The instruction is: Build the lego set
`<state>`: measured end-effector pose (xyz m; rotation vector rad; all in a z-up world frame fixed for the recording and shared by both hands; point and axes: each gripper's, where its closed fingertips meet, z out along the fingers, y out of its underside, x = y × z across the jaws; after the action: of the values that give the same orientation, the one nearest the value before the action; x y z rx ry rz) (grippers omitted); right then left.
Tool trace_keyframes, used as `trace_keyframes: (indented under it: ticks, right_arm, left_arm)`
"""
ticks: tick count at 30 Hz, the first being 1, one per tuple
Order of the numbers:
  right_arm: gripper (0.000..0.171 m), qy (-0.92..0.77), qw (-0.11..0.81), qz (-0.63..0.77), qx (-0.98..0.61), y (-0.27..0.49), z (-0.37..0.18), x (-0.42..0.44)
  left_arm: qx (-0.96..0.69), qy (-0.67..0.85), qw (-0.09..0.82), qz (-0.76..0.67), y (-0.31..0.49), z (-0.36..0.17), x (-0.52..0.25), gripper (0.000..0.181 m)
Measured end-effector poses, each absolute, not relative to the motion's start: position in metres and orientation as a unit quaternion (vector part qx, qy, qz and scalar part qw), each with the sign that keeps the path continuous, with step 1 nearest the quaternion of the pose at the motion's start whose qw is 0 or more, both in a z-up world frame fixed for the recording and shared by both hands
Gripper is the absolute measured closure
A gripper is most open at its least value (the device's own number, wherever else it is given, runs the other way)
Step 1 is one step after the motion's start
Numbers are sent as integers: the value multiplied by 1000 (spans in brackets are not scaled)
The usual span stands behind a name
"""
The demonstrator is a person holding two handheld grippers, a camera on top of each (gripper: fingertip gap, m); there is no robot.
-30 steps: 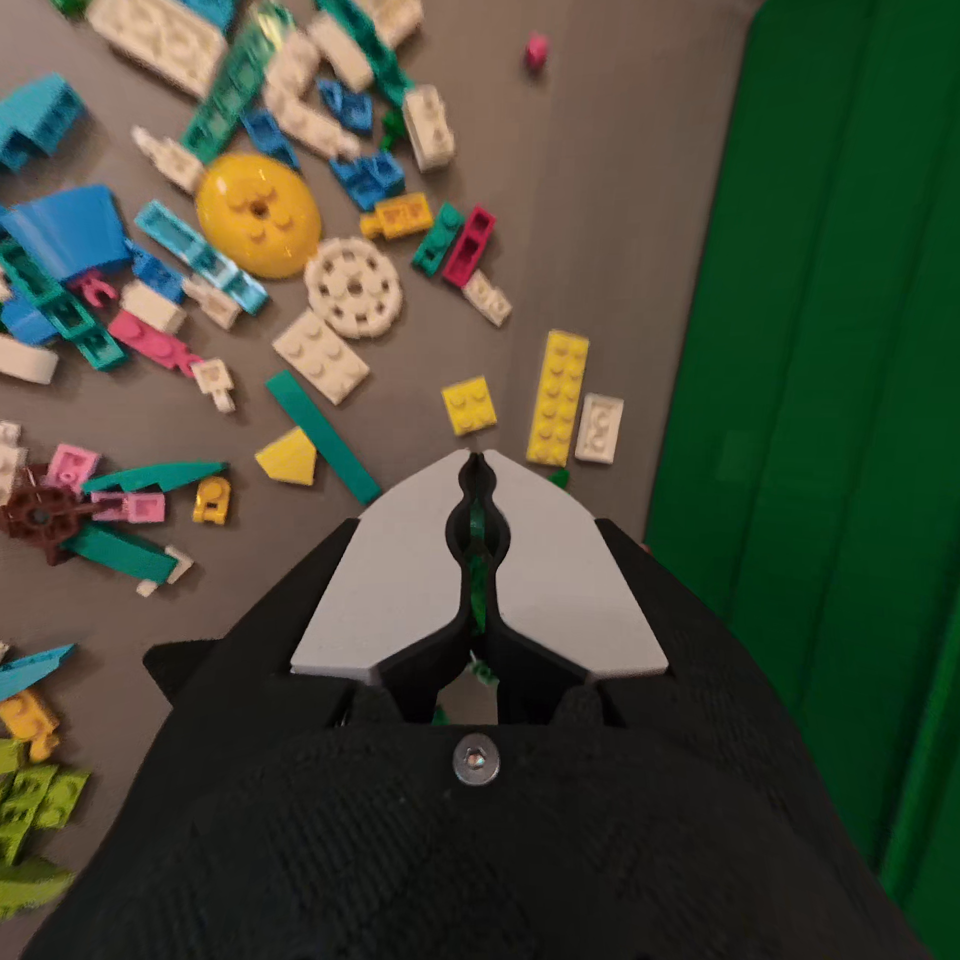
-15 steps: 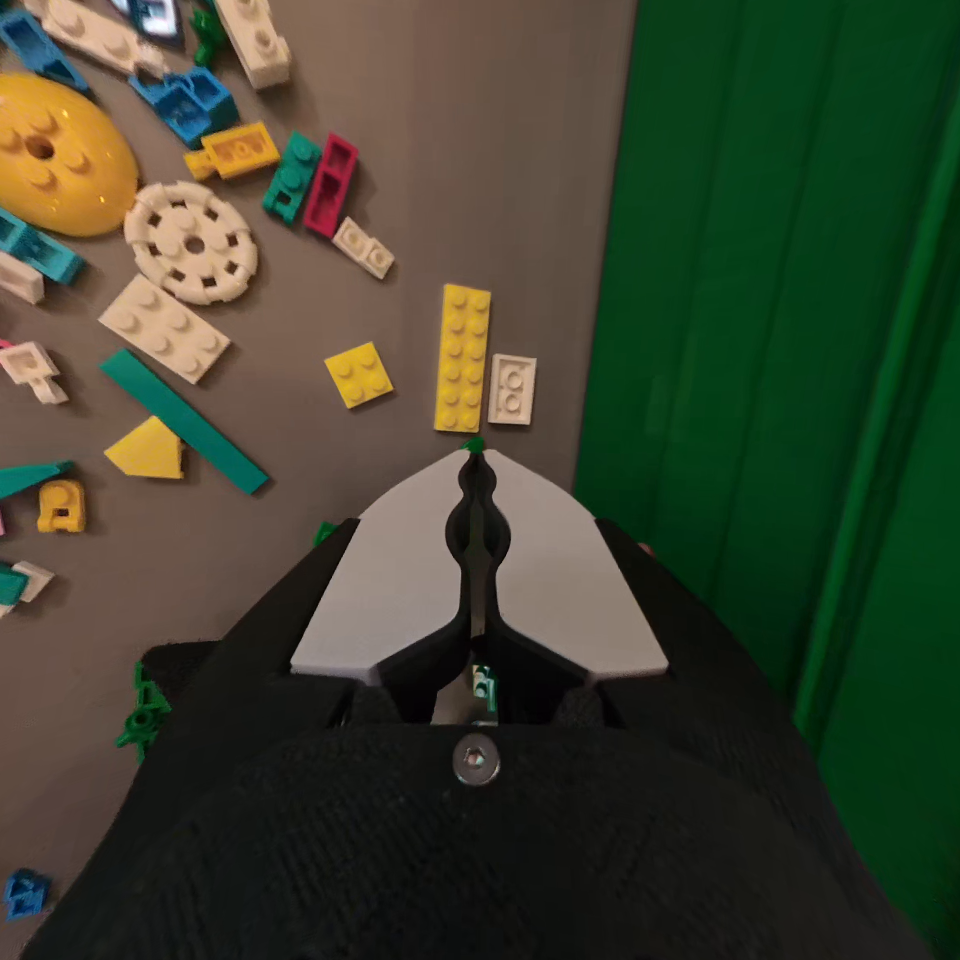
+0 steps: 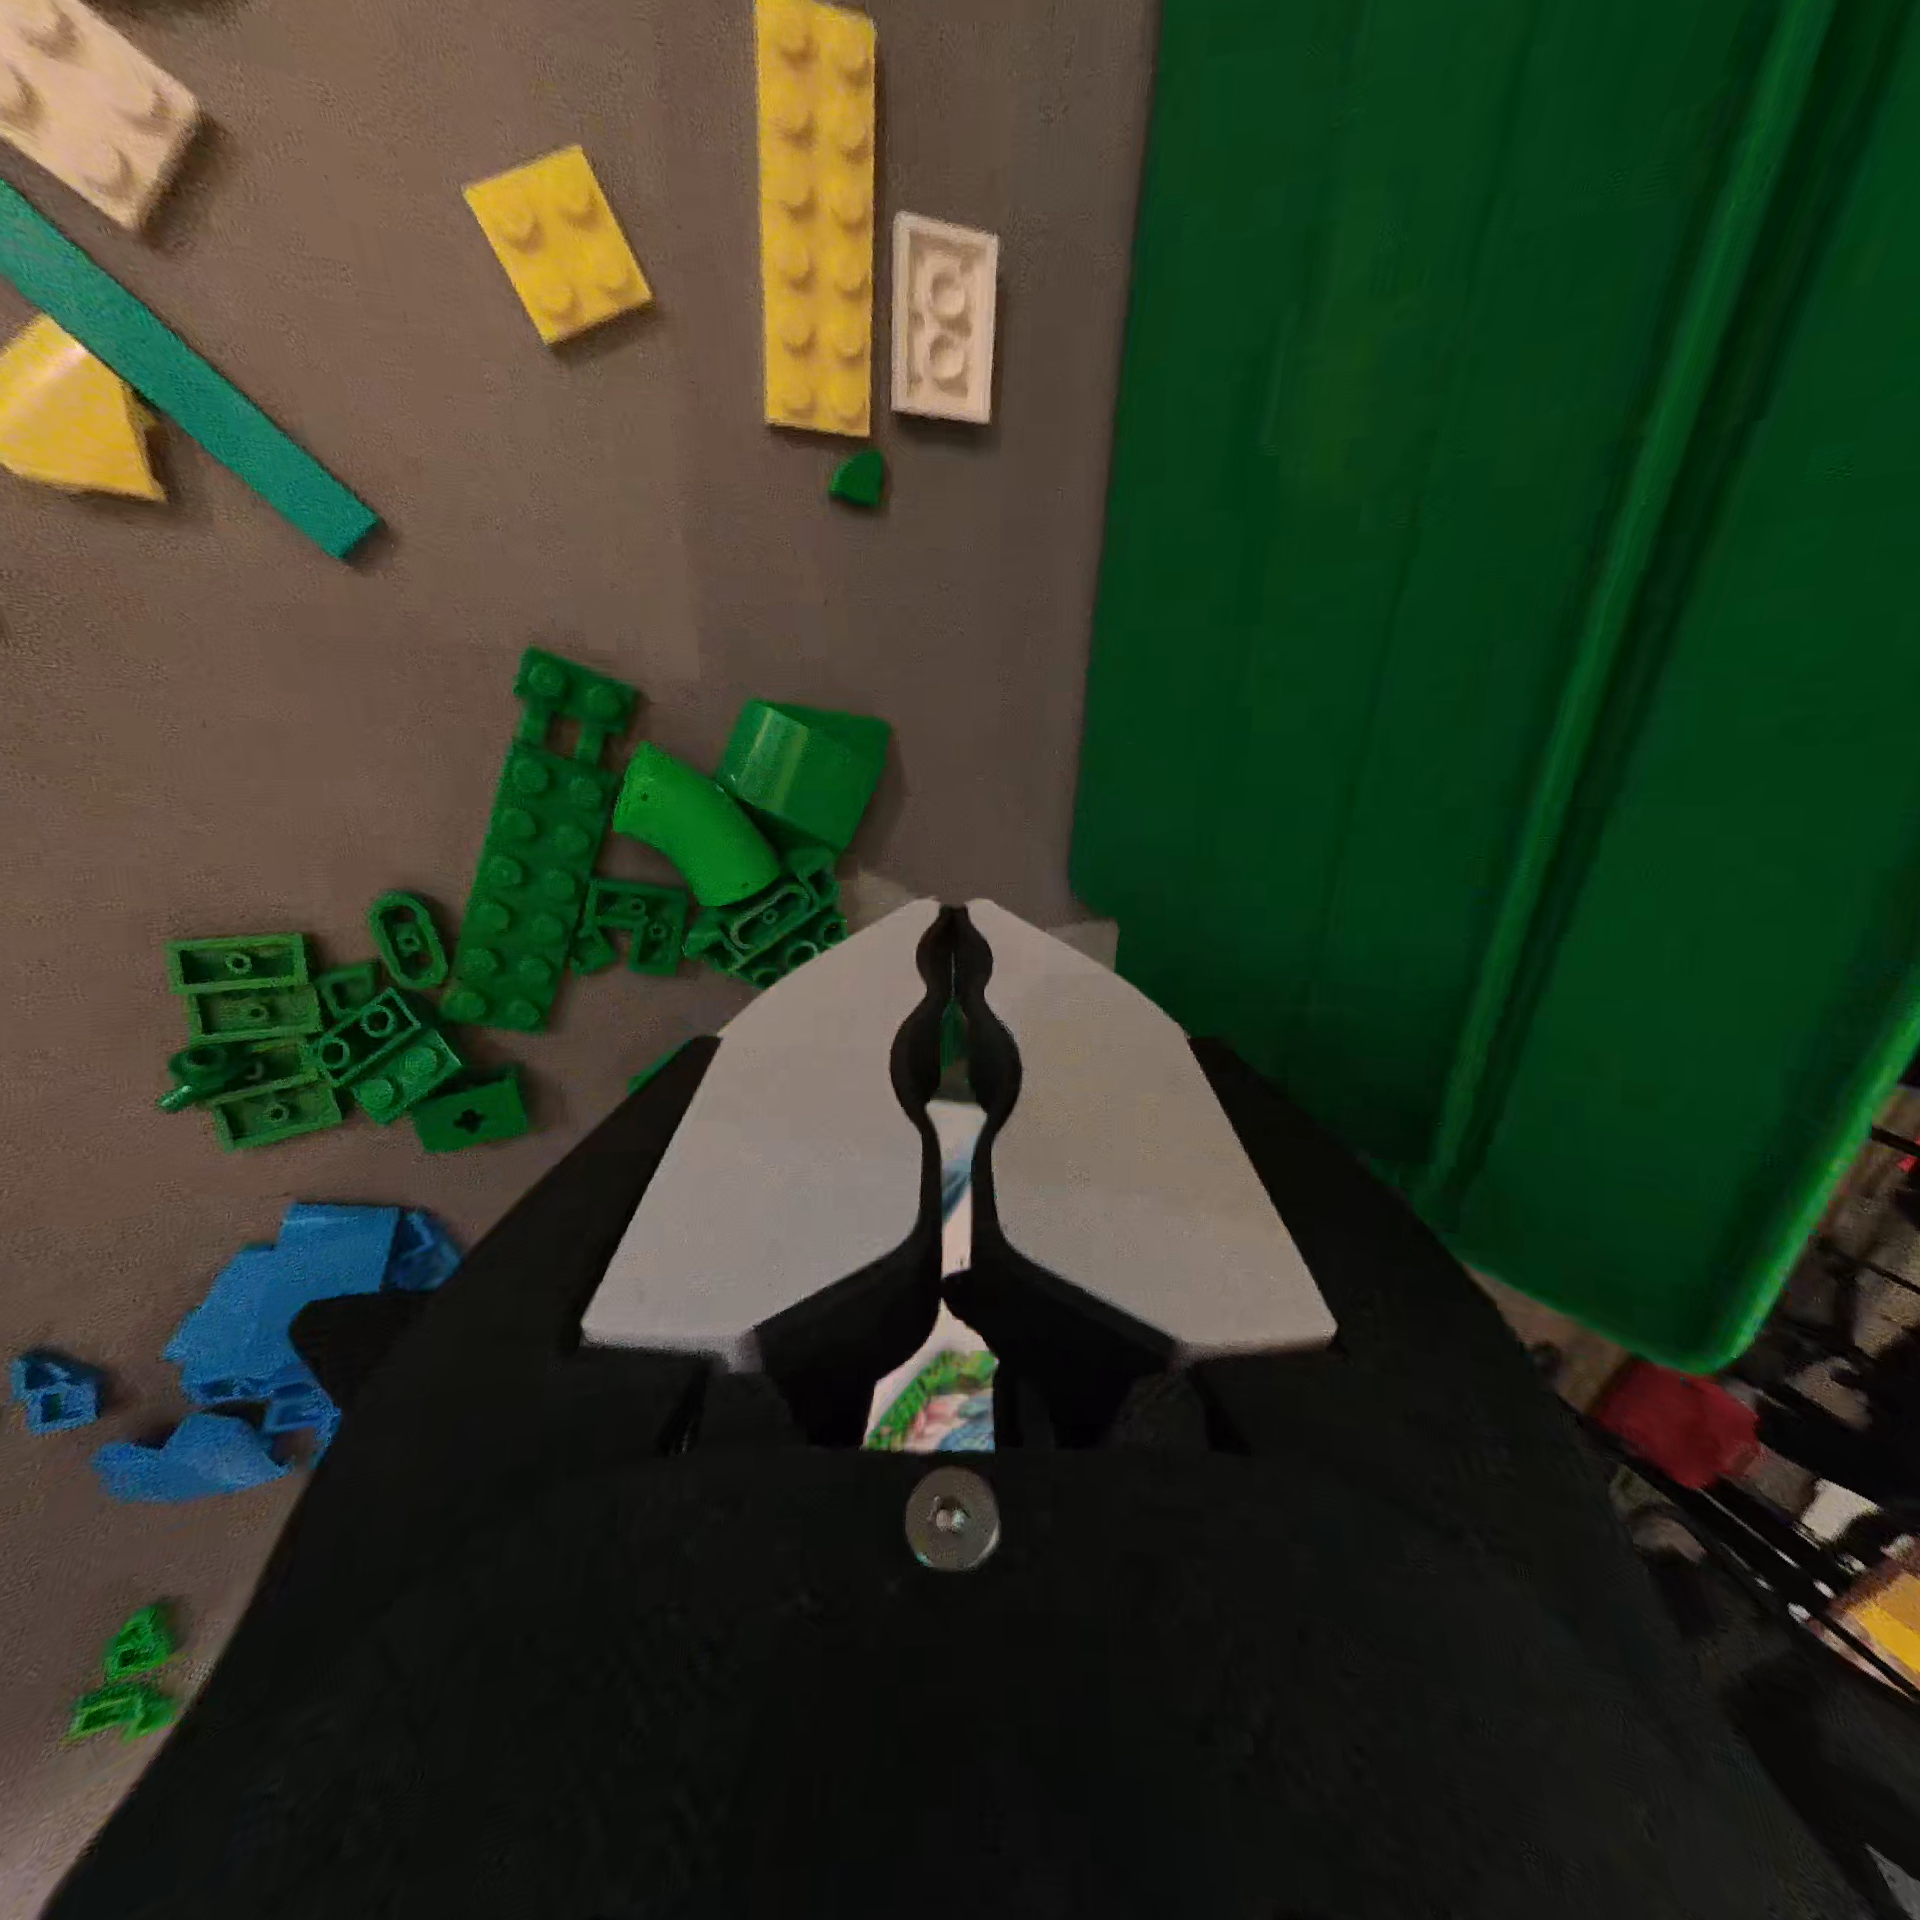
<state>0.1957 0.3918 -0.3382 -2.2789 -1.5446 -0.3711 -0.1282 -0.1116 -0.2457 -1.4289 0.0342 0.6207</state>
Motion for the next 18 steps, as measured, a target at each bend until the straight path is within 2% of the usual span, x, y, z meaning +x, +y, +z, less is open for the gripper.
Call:
trace_keyframes:
  ticks: [4,10,18]
  right_arm:
    - [171,-502,193,-147,-830,390,-334,217]
    - [171,-421,263,-119,-860,408,-333,251]
    - [171,-429,260,-71,-862,405,-356,259]
  left_arm:
    - [-644,17,712,280,-112,-246,-128,163]
    - [-645,18,711,280,-111,-246,-128,163]
    - [-646,20,710,282,-111,-246,-127,163]
